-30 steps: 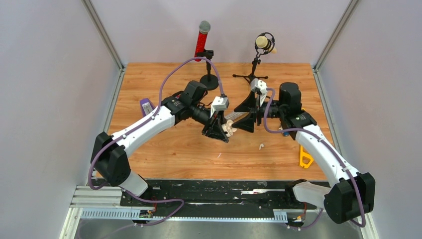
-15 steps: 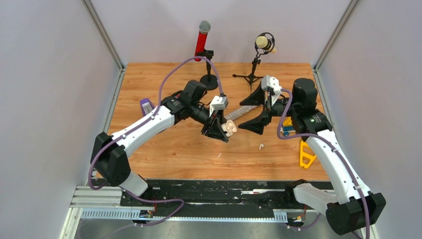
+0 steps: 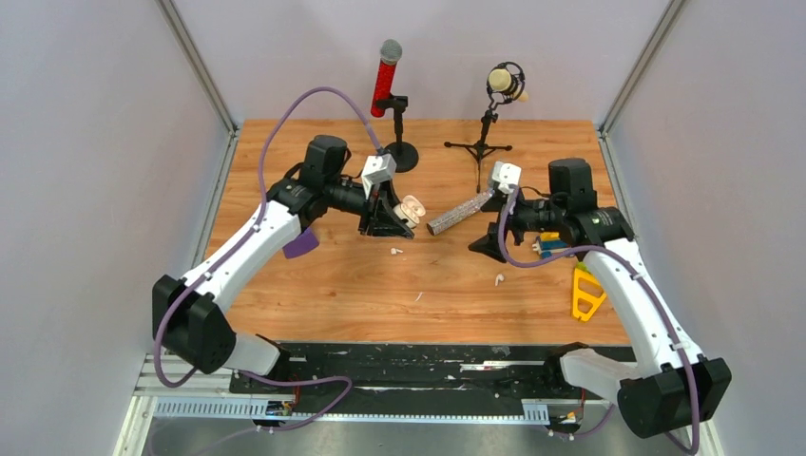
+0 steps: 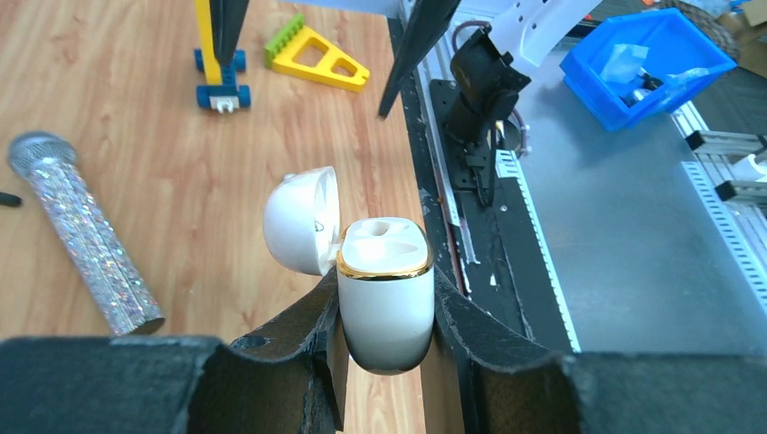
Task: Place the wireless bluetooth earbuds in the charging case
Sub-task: Pick up the left earbud from the center of the board.
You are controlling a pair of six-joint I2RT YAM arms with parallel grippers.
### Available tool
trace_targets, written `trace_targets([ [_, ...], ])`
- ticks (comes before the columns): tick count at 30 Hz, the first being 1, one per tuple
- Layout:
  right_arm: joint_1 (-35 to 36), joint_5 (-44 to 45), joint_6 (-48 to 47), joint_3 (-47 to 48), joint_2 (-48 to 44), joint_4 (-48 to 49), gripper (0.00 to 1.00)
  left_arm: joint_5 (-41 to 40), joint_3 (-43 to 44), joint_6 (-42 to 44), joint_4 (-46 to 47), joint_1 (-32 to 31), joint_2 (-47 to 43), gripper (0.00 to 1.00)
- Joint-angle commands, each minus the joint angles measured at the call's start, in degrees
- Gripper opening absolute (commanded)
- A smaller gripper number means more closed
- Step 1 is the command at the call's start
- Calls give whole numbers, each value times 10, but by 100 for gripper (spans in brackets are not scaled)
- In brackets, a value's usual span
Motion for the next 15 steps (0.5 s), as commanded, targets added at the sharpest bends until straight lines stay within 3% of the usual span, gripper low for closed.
trace_targets([
  [1, -4, 100, -84, -21, 22, -61, 100, 16, -12, -26, 63, 10, -47, 5],
  [6, -5, 206, -119, -36, 91, -91, 100, 14, -28, -57, 124, 31, -58, 4],
  [10, -8, 284, -155, -23, 190, -140, 100, -10, -50, -176, 289, 49, -54, 4],
  [11, -12, 289, -161, -17, 211, -149, 100, -32, -55, -217, 311, 51, -53, 3],
  [15, -21, 289, -171, 12, 278, -153, 100, -86, -72, -250, 362, 52, -49, 3],
])
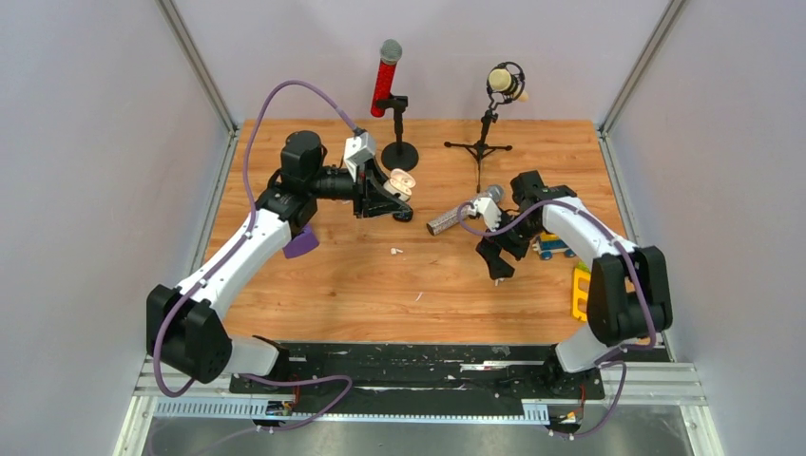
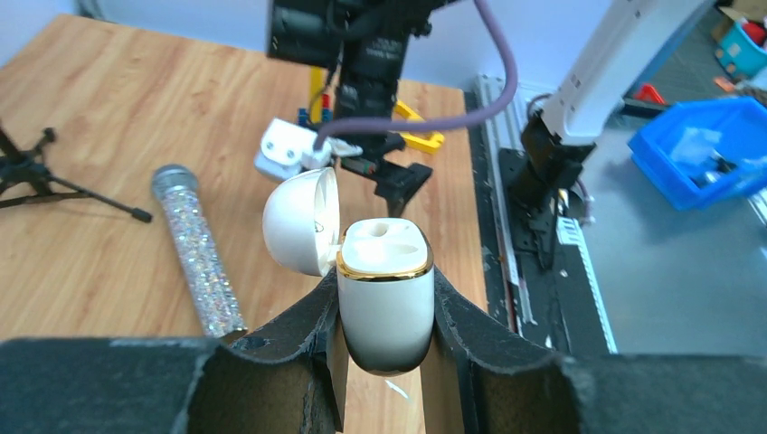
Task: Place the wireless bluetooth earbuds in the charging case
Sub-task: Pick up the left earbud from the center of the board.
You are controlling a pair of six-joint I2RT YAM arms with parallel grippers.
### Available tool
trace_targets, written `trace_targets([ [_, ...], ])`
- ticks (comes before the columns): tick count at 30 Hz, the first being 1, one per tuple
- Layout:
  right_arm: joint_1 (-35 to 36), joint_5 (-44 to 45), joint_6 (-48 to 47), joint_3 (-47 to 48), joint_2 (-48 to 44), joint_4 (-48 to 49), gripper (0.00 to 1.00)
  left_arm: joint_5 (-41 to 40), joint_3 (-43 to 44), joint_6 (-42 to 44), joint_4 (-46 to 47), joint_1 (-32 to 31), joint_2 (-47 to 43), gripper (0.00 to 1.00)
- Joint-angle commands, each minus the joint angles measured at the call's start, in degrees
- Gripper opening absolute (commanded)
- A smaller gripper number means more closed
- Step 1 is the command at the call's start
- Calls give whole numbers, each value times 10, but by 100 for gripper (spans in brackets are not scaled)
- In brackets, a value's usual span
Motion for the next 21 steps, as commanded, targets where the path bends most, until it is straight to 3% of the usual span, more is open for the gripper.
trace_targets([
  [1, -9, 37, -42, 46, 45, -30, 100, -65, -11, -81, 120, 2, -4, 3],
  [6, -15, 34, -72, 51, 68, -27, 96, -99, -40, -60, 144, 2, -15, 4],
  [15, -39, 24, -167, 16, 66, -19, 88, -27, -95, -57, 210, 2, -43, 5],
  [21, -41, 9, -195, 6, 67, -21, 84, -31, -137, -91, 300, 3, -40, 5],
])
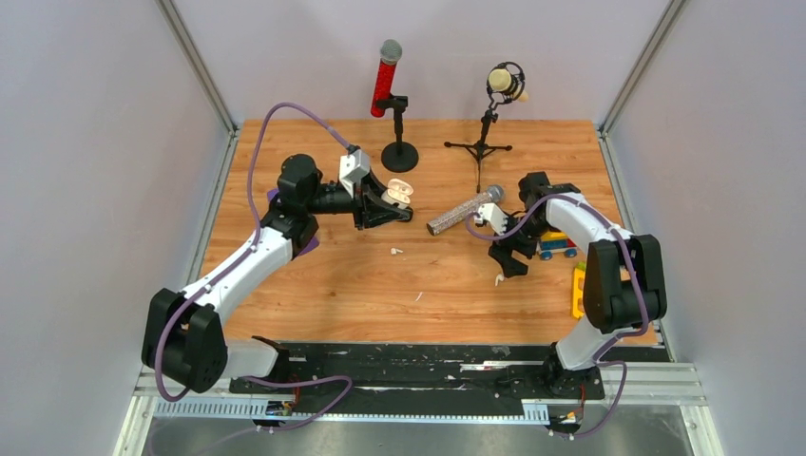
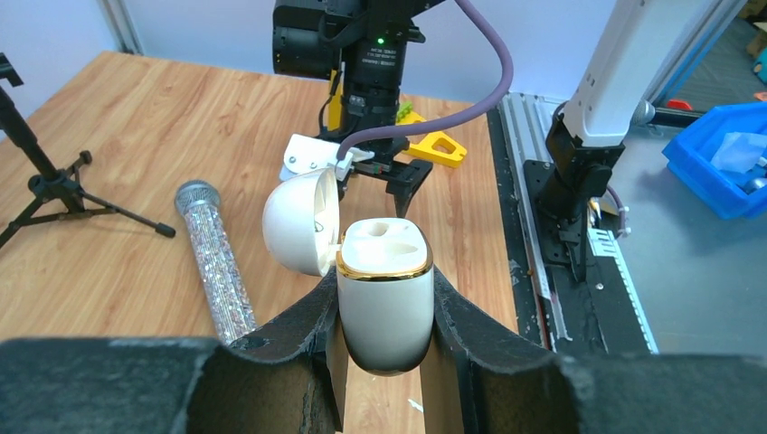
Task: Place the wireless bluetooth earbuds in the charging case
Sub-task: Pick up the left earbud from the center of the board.
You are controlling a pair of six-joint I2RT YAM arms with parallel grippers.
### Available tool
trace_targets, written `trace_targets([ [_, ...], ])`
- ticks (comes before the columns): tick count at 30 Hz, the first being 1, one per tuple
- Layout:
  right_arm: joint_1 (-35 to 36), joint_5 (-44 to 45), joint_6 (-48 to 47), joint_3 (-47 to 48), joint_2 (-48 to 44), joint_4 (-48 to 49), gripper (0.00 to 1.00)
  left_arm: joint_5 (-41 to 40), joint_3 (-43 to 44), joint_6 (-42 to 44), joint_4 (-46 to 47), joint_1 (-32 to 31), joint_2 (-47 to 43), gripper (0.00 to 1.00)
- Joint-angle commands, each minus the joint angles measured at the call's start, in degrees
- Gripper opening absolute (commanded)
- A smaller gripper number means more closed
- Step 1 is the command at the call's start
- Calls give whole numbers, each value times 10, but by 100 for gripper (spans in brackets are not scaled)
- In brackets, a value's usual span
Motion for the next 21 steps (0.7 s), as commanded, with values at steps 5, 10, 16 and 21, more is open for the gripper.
trace_targets([
  [5, -1, -34, -47, -3, 21, 4, 75, 10, -52, -53, 170, 1, -7, 5],
  [10, 7, -54, -54, -20, 26, 17, 74, 17, -59, -62, 176, 1, -6, 5],
  [16, 11, -56, -40, -28, 53, 43, 68, 20, -60, -75, 187, 1, 0, 5],
  [21, 12, -57, -33, -32, 61, 64, 63, 23, -61, -81, 192, 1, 2, 5],
])
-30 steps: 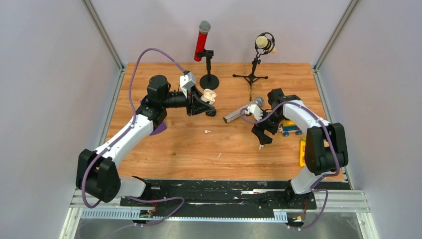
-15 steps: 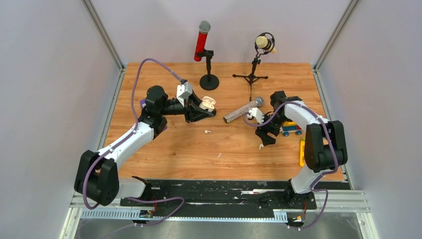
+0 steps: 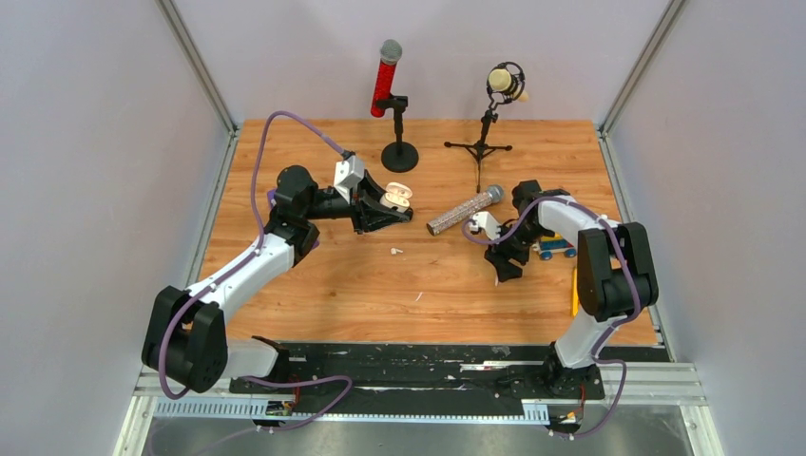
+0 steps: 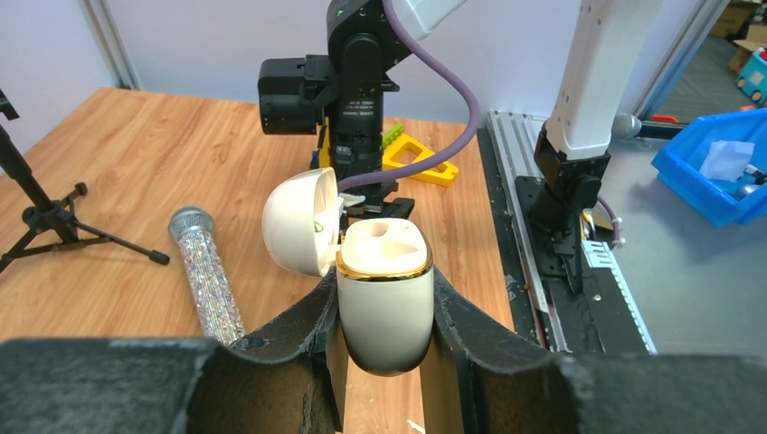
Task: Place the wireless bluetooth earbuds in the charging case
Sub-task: Pick up the left earbud from the center of the board.
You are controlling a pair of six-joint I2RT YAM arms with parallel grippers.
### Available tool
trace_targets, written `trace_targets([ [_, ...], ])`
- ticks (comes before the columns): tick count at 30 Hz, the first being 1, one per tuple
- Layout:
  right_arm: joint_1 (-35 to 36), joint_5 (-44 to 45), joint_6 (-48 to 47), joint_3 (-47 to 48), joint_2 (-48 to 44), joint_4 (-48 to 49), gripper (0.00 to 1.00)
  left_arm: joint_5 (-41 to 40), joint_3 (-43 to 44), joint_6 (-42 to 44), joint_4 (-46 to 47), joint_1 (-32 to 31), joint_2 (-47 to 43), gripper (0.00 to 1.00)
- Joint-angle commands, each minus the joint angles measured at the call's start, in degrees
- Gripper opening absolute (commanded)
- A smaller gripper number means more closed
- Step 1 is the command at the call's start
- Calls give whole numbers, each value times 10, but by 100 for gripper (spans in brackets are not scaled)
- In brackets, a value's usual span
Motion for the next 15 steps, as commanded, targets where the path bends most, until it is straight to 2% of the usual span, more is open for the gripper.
trace_targets([
  [1, 4, -16, -1, -8, 15, 46, 60, 10, -1, -13, 34, 1, 2, 5],
  [15, 27, 29, -21, -80, -38, 89, 54, 15, 2, -15, 31, 1, 6, 4],
])
